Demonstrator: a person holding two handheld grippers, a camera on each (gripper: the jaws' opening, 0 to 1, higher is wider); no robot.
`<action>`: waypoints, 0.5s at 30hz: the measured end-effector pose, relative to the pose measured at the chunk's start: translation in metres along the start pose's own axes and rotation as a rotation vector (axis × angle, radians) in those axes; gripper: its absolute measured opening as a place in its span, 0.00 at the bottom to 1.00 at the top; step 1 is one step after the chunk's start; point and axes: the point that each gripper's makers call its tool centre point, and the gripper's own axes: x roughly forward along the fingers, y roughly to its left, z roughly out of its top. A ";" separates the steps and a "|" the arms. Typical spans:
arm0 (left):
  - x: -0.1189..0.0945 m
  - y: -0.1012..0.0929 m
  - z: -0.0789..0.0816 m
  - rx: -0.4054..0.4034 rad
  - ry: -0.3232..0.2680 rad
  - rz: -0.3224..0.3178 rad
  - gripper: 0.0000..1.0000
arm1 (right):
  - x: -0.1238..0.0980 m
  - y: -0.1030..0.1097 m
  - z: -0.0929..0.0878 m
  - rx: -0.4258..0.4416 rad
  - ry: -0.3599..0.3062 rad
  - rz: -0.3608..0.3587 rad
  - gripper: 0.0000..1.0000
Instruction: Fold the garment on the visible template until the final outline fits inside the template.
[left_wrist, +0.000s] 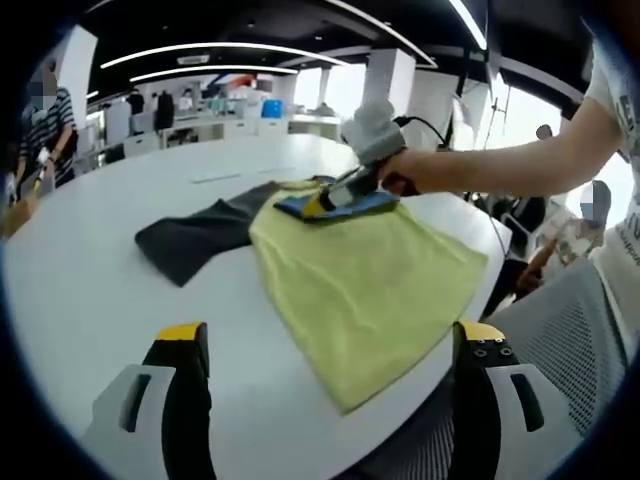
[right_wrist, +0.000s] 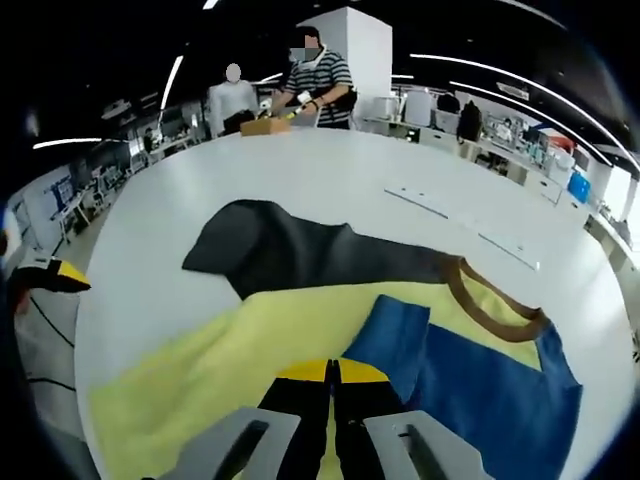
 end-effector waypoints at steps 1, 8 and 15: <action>-0.001 0.000 0.000 -0.001 0.000 0.002 0.98 | 0.002 0.001 -0.003 0.012 0.002 0.001 0.00; -0.003 0.002 -0.002 -0.002 0.004 0.007 0.98 | 0.006 0.004 -0.006 0.031 -0.018 0.008 0.00; -0.002 0.000 0.001 0.002 -0.004 0.006 0.98 | -0.001 -0.012 0.004 0.075 -0.088 -0.057 0.02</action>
